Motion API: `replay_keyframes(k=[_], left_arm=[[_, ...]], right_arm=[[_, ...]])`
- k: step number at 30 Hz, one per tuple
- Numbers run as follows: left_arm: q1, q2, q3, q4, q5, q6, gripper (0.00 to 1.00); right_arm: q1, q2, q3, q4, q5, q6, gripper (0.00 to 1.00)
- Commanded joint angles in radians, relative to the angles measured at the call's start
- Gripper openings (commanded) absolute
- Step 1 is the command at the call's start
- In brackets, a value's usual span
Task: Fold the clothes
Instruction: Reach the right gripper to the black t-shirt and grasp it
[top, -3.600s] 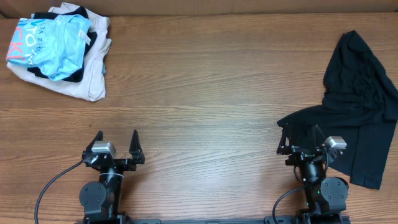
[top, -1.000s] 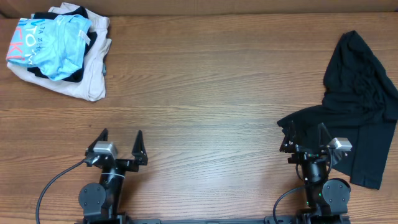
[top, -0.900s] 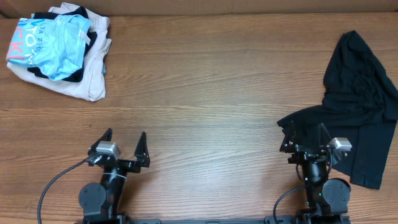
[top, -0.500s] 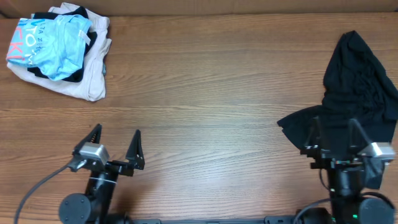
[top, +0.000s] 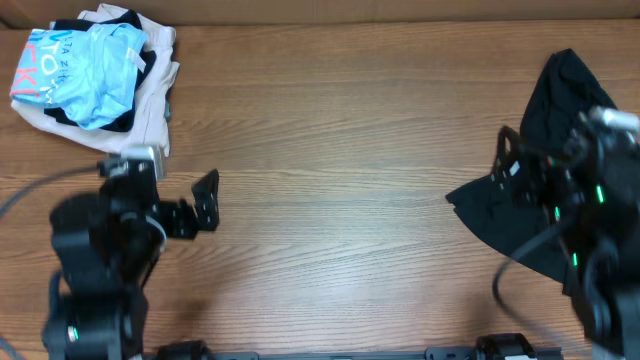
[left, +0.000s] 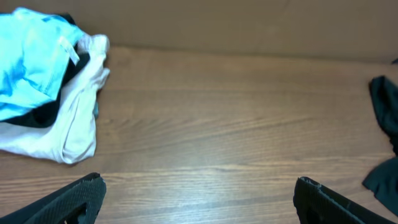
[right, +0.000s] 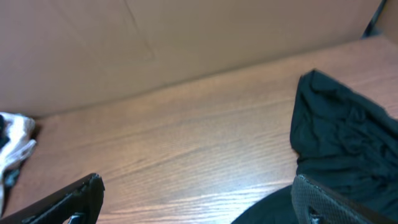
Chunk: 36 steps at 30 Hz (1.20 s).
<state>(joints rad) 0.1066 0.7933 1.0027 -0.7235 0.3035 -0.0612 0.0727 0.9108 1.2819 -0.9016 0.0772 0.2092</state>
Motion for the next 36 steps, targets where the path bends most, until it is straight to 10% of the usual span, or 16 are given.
replay_keyframes(k=[1, 12, 23, 36], left_arm=[[0.005, 0.130, 0.085, -0.034, 0.004, 0.039, 1.00], [0.005, 0.441, 0.087, -0.034, 0.015, 0.039, 1.00], [0.005, 0.497, 0.087, -0.021, 0.005, 0.066, 1.00], [0.004, 0.497, 0.087, -0.021, 0.003, 0.067, 1.00]], right_arm=[[0.005, 0.134, 0.076, -0.017, -0.013, 0.007, 1.00], [-0.032, 0.473, 0.069, -0.065, -0.014, 0.094, 1.00], [-0.066, 0.838, 0.065, -0.138, -0.011, 0.237, 0.71], [-0.068, 0.927, -0.131, 0.017, -0.011, 0.339, 0.70]])
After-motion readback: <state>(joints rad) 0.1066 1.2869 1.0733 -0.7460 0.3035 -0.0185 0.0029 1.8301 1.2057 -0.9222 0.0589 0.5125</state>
